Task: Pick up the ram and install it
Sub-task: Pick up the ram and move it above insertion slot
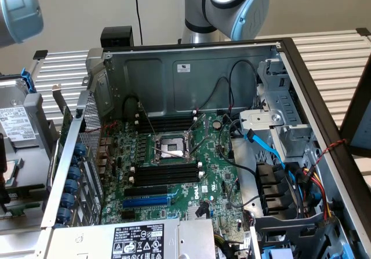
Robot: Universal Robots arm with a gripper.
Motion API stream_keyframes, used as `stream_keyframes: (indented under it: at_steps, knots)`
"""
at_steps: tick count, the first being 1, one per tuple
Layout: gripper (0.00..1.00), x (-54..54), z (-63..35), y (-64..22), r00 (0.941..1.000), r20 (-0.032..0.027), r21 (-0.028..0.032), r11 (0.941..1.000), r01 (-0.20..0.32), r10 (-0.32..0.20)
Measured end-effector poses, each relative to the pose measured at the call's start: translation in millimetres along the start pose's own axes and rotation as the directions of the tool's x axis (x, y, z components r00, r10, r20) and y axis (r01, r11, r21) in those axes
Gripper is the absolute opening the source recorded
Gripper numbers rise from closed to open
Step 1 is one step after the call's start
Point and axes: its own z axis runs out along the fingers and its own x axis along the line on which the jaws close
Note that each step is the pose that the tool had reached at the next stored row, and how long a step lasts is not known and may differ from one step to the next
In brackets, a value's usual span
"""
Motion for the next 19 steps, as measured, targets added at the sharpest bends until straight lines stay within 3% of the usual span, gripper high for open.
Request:
stream_keyframes:
  at_steps: [11,13,14,19]
  knots:
    - [0.27,0.0,0.8,-0.1,1.0000,0.0001,0.0002,1.0000,0.000,0.000]
    - [0.25,0.0,0.8,0.0,1.0000,0.0001,0.0000,1.0000,0.000,0.000]
    - [0.18,0.0,0.8,0.0,1.0000,0.0001,-0.0001,1.0000,0.000,0.000]
    - [0.18,0.0,0.8,-0.1,1.0000,0.0001,-0.0004,1.0000,0.000,0.000]
